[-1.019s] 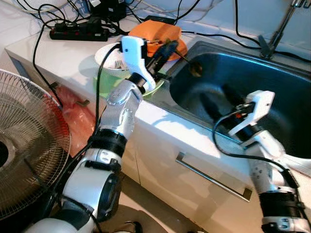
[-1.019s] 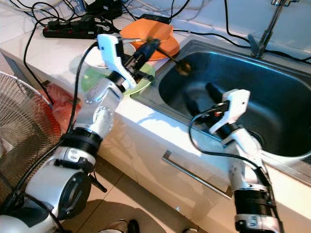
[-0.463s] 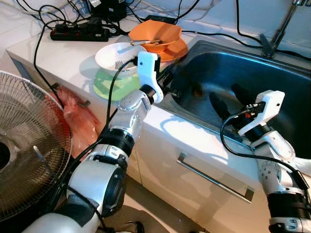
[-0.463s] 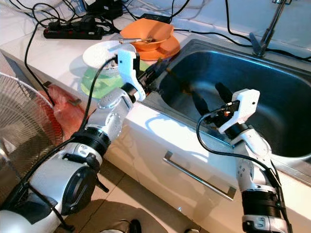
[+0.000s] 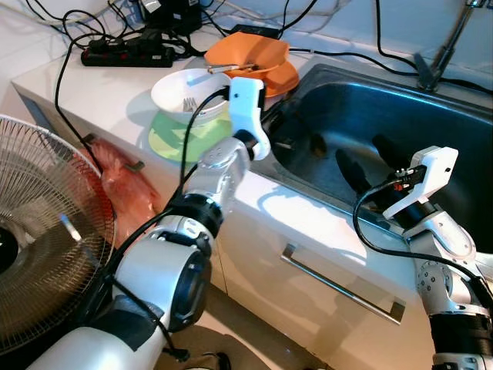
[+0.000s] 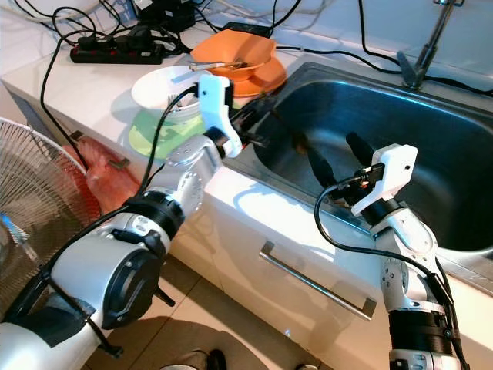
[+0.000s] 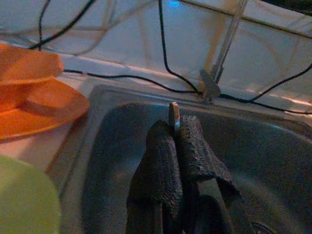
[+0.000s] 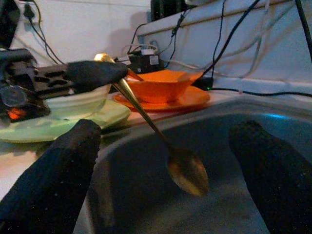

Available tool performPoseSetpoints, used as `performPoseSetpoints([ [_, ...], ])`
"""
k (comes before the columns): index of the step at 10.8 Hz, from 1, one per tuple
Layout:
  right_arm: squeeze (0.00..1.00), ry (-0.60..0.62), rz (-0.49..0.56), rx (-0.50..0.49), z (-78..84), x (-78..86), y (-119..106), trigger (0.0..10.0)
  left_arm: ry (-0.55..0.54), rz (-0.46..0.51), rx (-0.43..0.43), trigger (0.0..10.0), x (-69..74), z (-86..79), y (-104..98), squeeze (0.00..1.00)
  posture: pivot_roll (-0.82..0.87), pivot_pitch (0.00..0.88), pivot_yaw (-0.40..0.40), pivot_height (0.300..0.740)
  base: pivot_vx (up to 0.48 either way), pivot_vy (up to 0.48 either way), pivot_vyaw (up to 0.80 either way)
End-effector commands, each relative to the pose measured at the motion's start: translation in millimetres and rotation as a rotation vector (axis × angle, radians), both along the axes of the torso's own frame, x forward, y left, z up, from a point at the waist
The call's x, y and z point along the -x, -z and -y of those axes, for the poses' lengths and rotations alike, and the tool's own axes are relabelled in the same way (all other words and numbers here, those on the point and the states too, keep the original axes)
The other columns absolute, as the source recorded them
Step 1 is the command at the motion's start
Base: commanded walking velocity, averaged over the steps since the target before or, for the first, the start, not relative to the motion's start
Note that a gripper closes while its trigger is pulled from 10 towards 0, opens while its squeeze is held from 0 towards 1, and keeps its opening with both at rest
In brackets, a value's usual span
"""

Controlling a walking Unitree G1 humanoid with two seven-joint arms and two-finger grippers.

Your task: Kitchen organization

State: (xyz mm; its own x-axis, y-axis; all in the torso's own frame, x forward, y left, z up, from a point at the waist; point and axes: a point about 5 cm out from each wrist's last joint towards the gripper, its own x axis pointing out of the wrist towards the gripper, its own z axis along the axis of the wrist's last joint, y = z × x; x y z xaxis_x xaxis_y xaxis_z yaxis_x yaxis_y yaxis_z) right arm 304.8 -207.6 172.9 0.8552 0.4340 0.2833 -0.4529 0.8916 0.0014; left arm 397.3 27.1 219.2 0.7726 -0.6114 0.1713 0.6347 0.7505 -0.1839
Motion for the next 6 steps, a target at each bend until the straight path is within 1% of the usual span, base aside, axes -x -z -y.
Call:
performPoseSetpoints([
  [1, 0.00, 0.008, -0.062, -0.015, -1.4, 4.9, 17, 10.0, 0.016, -0.003, -0.023, 10.0, -0.2, 7.0, -5, 0.00, -0.12, 0.078, 0.128, 0.740, 0.000, 0.000, 0.00],
  [4, 0.00, -0.008, -0.060, -0.015, -6.1, 11.0, 16, 10.0, 0.066, -0.033, -0.066, 10.0, 6.3, 22.9, 5, 0.00, -0.14, 0.102, 0.139, 0.740, 0.000, 0.000, 0.00],
  [6, 0.00, -0.004, -0.062, -0.008, -3.2, 12.7, 16, 10.0, 0.085, -0.033, -0.081, 10.0, 7.9, 27.2, 6, 0.00, -0.13, 0.115, 0.143, 0.740, 0.000, 0.000, 0.00],
])
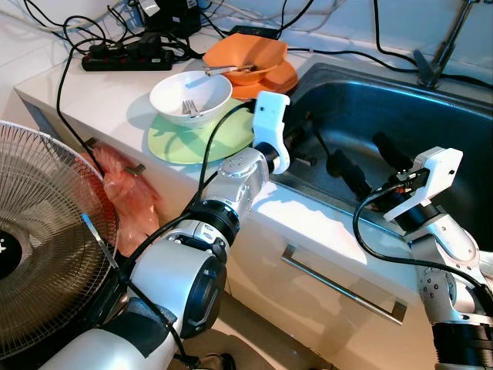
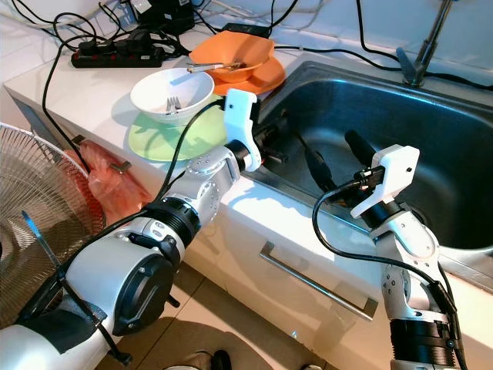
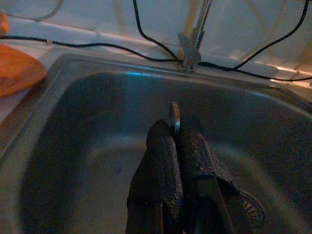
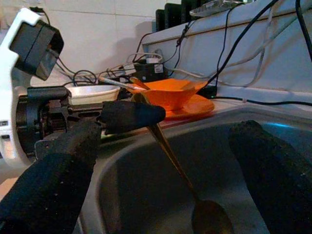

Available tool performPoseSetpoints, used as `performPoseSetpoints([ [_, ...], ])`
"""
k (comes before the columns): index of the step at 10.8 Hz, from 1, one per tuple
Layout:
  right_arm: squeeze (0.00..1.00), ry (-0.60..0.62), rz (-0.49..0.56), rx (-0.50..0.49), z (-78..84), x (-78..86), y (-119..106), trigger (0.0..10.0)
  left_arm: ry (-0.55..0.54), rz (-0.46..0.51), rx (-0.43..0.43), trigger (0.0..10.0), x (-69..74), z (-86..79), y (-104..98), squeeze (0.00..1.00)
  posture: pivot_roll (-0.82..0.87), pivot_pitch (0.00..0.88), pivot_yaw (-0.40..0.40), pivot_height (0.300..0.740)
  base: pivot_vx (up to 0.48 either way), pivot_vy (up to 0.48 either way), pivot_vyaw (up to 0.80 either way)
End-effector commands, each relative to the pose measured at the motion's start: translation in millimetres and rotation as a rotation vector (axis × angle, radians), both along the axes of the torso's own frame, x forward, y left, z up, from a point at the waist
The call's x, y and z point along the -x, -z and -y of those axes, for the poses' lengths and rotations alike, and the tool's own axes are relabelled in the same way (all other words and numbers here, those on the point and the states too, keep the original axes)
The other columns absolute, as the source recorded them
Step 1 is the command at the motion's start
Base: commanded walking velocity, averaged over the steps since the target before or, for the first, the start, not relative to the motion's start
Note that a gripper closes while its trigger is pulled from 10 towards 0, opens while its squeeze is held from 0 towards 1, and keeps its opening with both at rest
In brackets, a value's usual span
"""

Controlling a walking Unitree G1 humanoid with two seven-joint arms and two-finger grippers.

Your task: Kitchen organization

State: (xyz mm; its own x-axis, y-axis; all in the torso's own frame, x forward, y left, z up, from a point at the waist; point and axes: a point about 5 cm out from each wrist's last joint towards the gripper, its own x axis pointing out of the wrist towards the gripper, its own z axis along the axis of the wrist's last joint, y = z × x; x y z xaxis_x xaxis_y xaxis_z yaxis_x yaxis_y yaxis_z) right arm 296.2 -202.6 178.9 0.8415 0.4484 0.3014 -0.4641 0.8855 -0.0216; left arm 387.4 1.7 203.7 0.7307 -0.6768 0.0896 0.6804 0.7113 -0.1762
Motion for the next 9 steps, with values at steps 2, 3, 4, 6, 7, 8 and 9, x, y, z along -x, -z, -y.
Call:
performPoseSetpoints([
  [2, 0.00, 0.000, -0.094, -0.015, 0.5, 6.8, 23.0, 10.0, 0.012, 0.023, -0.028, 10.0, -2.2, 1.8, -9.5, 0.00, -0.13, 0.121, 0.150, 0.740, 0.000, 0.000, 0.00],
  [3, 0.00, -0.008, -0.098, -0.014, -0.4, 8.3, 24.0, 10.0, 0.013, 0.019, -0.031, 10.0, -2.0, 1.8, -8.4, 0.80, -0.13, 0.125, 0.152, 0.740, 0.000, 0.000, 0.00],
  [4, 0.00, -0.013, -0.100, -0.014, -0.9, 8.9, 24.3, 10.0, 0.013, 0.017, -0.032, 10.0, -2.0, 1.8, -8.2, 1.00, -0.12, 0.127, 0.153, 0.740, 0.000, 0.000, 0.00],
  [6, 0.00, -0.019, -0.103, -0.017, -2.8, 8.8, 24.5, 10.0, 0.010, 0.017, -0.035, 10.0, -2.3, 1.3, -8.2, 0.96, -0.12, 0.132, 0.155, 0.740, 0.000, 0.000, 0.00],
  [7, 0.00, -0.021, -0.103, -0.018, -3.6, 8.6, 24.4, 10.0, 0.008, 0.019, -0.038, 10.0, -2.4, 1.1, -8.4, 0.00, -0.12, 0.131, 0.155, 0.740, 0.000, 0.000, 0.00],
  [8, 0.00, -0.024, -0.104, -0.021, -4.4, 8.3, 24.5, 10.0, 0.008, 0.020, -0.037, 10.0, -2.4, 1.3, -8.6, 0.00, -0.12, 0.132, 0.155, 0.740, 0.000, 0.000, 0.00],
  [9, 0.00, -0.025, -0.106, -0.021, -5.3, 7.9, 24.8, 10.0, 0.005, 0.036, -0.042, 10.0, -2.5, 1.7, -10.7, 0.00, -0.11, 0.130, 0.153, 0.740, 0.000, 0.000, 0.00],
])
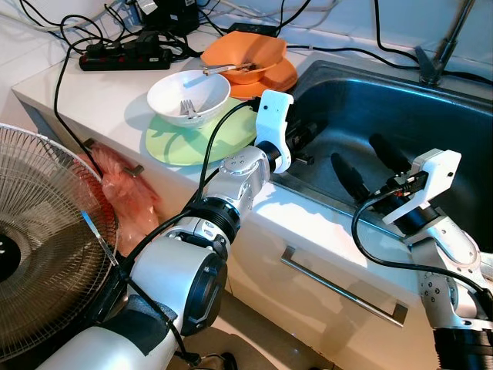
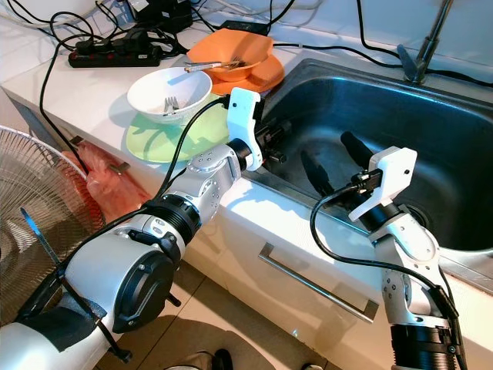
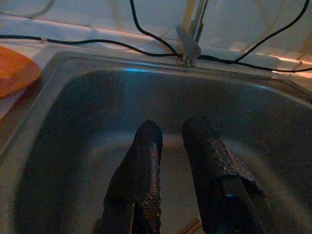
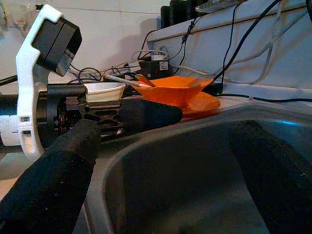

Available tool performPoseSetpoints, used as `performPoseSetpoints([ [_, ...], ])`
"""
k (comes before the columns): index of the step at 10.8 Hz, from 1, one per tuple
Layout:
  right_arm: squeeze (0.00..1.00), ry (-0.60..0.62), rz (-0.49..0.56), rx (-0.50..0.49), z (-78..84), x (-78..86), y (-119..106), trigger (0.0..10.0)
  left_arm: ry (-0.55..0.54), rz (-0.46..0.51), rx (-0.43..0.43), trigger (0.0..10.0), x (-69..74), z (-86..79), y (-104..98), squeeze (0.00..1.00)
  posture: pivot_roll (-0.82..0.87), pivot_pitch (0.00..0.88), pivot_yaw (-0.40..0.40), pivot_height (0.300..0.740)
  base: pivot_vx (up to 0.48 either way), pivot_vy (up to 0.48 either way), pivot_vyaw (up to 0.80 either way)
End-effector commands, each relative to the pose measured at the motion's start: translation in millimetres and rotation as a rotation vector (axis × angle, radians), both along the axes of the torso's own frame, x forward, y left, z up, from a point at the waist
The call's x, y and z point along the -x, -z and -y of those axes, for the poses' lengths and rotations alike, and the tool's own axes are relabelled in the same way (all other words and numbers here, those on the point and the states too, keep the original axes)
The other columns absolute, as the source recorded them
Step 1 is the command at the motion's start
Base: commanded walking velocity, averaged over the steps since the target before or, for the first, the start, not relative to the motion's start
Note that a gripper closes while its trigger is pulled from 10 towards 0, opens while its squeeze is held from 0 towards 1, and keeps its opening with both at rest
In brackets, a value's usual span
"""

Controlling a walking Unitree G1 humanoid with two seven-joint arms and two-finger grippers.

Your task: Kitchen organization

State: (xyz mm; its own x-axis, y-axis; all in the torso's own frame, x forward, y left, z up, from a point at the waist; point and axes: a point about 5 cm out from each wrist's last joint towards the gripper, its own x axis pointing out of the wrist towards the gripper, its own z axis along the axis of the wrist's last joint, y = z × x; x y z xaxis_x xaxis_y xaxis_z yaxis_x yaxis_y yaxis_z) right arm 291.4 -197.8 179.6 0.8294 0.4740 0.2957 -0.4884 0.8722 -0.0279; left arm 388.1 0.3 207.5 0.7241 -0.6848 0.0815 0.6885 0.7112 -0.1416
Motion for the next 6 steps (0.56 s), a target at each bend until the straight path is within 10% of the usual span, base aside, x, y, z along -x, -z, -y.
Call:
performPoseSetpoints([
  [1, 0.00, 0.005, -0.103, -0.031, -0.2, 2.7, 26, 10.0, -0.008, 0.106, -0.026, 10.0, -2.6, 1.7, -20, 0.00, -0.10, 0.132, 0.151, 0.740, 0.000, 0.000, 0.00],
  [6, 0.00, -0.003, -0.113, -0.049, -5.6, -2.9, 29, 10.0, -0.326, 0.579, -0.143, 10.0, -7.4, -46.8, -70, 0.00, -0.04, 0.126, 0.139, 0.740, 0.000, 0.000, 0.00],
])
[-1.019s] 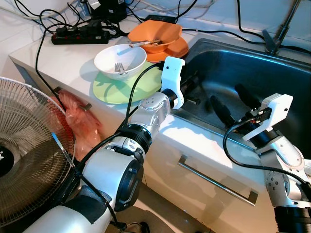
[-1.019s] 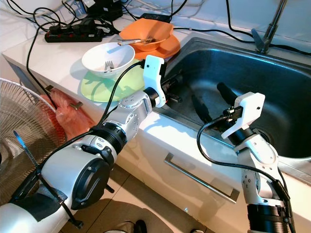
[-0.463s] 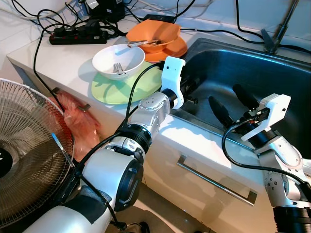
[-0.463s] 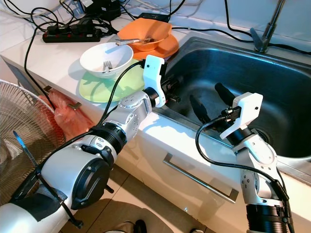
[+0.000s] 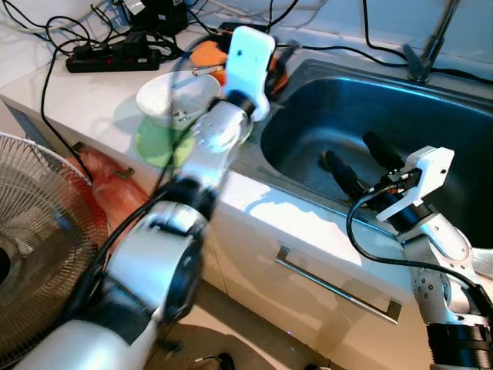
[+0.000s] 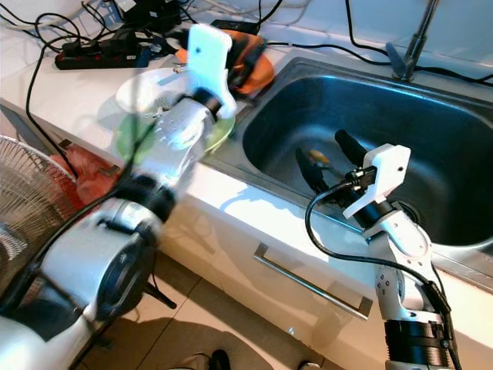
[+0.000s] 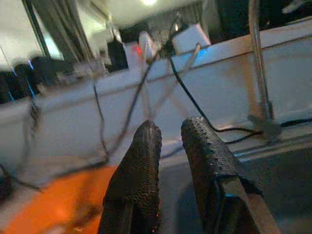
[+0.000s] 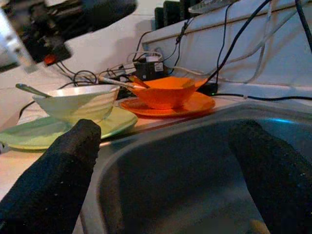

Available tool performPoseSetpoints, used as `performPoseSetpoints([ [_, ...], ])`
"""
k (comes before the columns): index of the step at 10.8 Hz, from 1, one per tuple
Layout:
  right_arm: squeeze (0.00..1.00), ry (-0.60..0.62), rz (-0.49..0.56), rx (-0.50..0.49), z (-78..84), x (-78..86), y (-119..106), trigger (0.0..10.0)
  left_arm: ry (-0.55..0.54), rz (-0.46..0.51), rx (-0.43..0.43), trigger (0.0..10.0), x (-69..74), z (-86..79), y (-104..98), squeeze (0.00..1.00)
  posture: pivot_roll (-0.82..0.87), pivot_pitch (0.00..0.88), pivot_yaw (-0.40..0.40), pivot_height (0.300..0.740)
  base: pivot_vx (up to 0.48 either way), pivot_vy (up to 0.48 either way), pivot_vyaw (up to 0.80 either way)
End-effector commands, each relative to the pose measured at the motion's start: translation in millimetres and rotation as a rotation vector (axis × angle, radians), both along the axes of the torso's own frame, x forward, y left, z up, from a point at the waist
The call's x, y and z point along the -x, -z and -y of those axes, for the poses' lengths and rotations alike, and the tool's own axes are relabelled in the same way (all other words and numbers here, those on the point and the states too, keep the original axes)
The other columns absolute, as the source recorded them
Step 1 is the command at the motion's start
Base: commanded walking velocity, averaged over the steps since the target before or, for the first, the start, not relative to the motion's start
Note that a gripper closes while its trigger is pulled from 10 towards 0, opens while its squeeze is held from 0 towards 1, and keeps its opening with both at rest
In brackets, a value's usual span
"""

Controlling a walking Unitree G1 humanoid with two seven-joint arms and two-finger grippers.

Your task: Kitchen organization

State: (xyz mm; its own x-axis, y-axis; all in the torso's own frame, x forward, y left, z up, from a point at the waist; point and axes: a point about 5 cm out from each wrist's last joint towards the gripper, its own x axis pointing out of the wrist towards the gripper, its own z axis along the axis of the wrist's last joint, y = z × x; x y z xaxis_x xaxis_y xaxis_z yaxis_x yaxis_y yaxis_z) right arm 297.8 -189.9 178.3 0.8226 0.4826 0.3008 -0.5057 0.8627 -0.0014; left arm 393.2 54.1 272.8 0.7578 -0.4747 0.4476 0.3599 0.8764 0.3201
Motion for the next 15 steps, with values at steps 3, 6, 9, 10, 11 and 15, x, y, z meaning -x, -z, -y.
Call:
performPoseSetpoints([
  [3, 0.00, -0.005, -0.112, -0.027, -4.3, -1.6, 30, 10.0, -0.091, 0.059, -0.118, 10.0, 14.3, -31.5, 24, 1.00, -0.01, 0.116, 0.139, 0.740, 0.000, 0.000, 0.00],
  [6, 0.00, -0.016, -0.112, -0.031, -6.0, -3.8, 31, 10.0, -0.159, 0.051, -0.106, 10.0, 31.1, -52.0, 43, 1.00, 0.00, 0.097, 0.131, 0.740, 0.000, 0.000, 0.00],
  [9, 0.00, -0.024, -0.110, -0.031, -7.4, -5.9, 31, 10.0, -0.214, 0.071, -0.079, 10.0, 39.5, -59.6, 42, 1.00, 0.00, 0.089, 0.129, 0.740, 0.000, 0.000, 0.00],
  [10, 0.00, -0.025, -0.110, -0.029, -7.5, -6.1, 31, 10.0, -0.226, 0.066, -0.084, 10.0, 41.7, -60.4, 43, 1.00, 0.00, 0.083, 0.129, 0.740, 0.000, 0.000, 0.00],
  [11, 0.00, -0.027, -0.110, -0.031, -7.6, -6.3, 31, 10.0, -0.235, 0.046, -0.105, 10.0, 45.0, -61.4, 50, 1.00, 0.00, 0.087, 0.128, 0.740, 0.000, 0.000, 0.00],
  [15, 0.00, -0.025, -0.117, -0.034, -7.1, -6.8, 34, 10.0, -0.287, 0.008, -0.168, 10.0, 49.2, -94.3, 58, 0.00, 0.03, 0.110, 0.115, 0.740, 0.000, 0.000, 0.00],
])
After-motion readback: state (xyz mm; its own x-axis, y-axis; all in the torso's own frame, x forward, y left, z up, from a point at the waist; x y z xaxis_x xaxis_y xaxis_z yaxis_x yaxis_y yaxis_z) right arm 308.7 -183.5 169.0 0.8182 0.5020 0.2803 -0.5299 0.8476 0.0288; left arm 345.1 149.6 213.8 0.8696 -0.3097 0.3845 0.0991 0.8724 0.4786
